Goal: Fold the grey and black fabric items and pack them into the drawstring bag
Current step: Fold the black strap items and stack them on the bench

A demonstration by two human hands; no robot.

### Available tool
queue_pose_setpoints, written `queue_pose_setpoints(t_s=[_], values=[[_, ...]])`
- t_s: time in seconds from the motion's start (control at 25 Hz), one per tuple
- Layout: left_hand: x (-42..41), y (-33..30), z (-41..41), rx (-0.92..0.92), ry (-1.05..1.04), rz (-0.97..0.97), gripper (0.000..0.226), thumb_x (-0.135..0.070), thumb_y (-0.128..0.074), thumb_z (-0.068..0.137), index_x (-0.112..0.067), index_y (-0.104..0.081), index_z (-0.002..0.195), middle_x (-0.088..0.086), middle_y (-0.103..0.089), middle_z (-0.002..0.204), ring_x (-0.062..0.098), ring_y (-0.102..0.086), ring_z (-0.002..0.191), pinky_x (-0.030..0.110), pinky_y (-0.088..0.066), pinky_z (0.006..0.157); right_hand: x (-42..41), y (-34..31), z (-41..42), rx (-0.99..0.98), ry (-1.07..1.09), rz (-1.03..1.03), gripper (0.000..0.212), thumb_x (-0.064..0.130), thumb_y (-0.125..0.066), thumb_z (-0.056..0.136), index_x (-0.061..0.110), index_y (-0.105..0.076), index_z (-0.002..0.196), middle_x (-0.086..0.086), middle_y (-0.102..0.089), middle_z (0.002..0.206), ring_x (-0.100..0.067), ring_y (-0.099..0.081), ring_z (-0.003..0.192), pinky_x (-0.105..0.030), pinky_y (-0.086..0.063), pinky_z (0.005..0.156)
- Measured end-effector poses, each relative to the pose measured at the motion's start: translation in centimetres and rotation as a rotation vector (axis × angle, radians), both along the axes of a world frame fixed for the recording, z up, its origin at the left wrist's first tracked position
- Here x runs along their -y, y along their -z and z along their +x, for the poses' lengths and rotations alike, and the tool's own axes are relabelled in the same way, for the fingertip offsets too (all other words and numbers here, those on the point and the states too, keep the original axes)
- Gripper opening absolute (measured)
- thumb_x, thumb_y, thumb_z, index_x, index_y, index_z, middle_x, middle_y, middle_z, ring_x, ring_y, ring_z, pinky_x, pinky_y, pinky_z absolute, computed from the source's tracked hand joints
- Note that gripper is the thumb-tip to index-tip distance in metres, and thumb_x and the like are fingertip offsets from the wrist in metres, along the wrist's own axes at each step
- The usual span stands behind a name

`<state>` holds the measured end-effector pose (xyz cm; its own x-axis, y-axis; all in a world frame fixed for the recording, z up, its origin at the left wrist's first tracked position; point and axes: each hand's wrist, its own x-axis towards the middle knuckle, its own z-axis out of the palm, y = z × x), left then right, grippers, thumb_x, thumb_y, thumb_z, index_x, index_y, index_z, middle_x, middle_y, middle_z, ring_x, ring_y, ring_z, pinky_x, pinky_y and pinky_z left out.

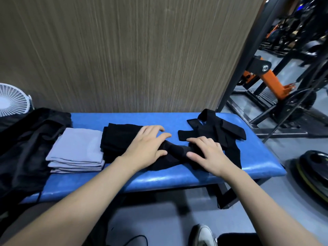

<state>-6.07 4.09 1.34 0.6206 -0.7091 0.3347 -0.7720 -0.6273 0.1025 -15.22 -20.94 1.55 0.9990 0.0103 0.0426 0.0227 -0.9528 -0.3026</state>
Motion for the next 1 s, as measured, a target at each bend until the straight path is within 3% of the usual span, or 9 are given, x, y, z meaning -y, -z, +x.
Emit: queue_pose_setpoints(t_s=[0.08,0.16,0.36,0.48,0.56,0.68,0.84,1.0], values=[[0.3,0.6,-1.6,0.068,0.048,-0.02,0.047,-0.043,-0.066,0.087,-0.026,-0.056,0.13,-0.003,-0.05,0.131,0.019,-0.048,0.12,0.031,-0.034,0.104,-0.2,0.0,-0.2,0.072,0.106,-0.023,0.052,0.064,-0.038,0.094,0.035,-0.051,0.136,0.013,-0.046,0.127,-0.017,-0.044,0.116,-0.041,-0.037,0.099],[0.4,1.6,-3.2,0.071,0.08,0.016,0.046,-0.042,-0.065,0.085,-0.024,-0.058,0.126,-0.004,-0.051,0.126,0.018,-0.052,0.113,0.031,-0.042,0.095,-0.5,0.2,-0.5,0.136,0.223,0.055,0.04,0.048,-0.054,0.097,0.028,-0.053,0.132,0.006,-0.046,0.125,-0.023,-0.047,0.114,-0.045,-0.046,0.095],[0.0,3.0,-5.1,-0.041,0.026,0.067,0.047,-0.041,-0.064,0.087,-0.022,-0.05,0.128,-0.001,-0.045,0.124,0.018,-0.051,0.101,0.032,-0.051,0.084,-1.1,-0.5,-1.7,0.085,0.432,0.131,0.056,0.055,-0.068,0.085,0.031,-0.045,0.13,0.004,-0.039,0.117,-0.022,-0.058,0.098,-0.037,-0.052,0.073],[-0.2,2.5,-5.2,-0.125,-0.01,0.062,0.04,-0.042,-0.059,0.093,-0.022,-0.046,0.125,-0.003,-0.043,0.117,0.016,-0.049,0.101,0.032,-0.05,0.082,-1.2,-0.5,-2.4,0.01,0.447,0.24,0.064,0.056,-0.072,0.08,0.034,-0.041,0.132,0.004,-0.049,0.112,-0.021,-0.06,0.096,-0.036,-0.05,0.077],[-0.4,2.4,-5.0,-0.098,0.025,0.071,0.026,-0.038,-0.056,0.096,-0.02,-0.053,0.115,-0.003,-0.048,0.11,0.016,-0.05,0.099,0.033,-0.051,0.078,-1.2,-0.3,-2.6,-0.026,0.443,0.39,0.07,0.052,-0.078,0.077,0.035,-0.041,0.134,0.001,-0.058,0.105,-0.019,-0.062,0.095,-0.032,-0.048,0.075],[-0.6,2.8,-4.8,-0.052,0.061,0.051,0.01,-0.029,-0.056,0.096,-0.019,-0.059,0.098,-0.004,-0.051,0.099,0.016,-0.051,0.089,0.034,-0.054,0.067,-1.4,0.0,-2.5,-0.04,0.489,0.559,0.075,0.036,-0.084,0.075,0.033,-0.041,0.137,-0.009,-0.056,0.112,-0.017,-0.06,0.089,-0.021,-0.042,0.063],[-0.9,2.6,-4.9,-0.08,0.102,0.023,0.007,-0.027,-0.051,0.093,-0.021,-0.054,0.09,-0.009,-0.048,0.102,0.012,-0.045,0.086,0.028,-0.047,0.069,-1.9,0.3,-2.7,-0.032,0.5,0.764,0.059,0.001,-0.074,0.08,0.03,-0.051,0.126,-0.007,-0.048,0.108,-0.016,-0.054,0.078,-0.014,-0.042,0.05],[-1.2,2.0,-5.3,-0.172,0.183,0.052,0.006,-0.026,-0.051,0.084,-0.026,-0.046,0.08,-0.015,-0.043,0.107,0.008,-0.041,0.089,0.02,-0.037,0.077,-0.6,-0.6,-2.7,0.152,0.414,0.604,0.04,-0.007,-0.065,0.082,0.028,-0.059,0.101,0.0,-0.058,0.09,-0.017,-0.055,0.075,-0.013,-0.042,0.052]])
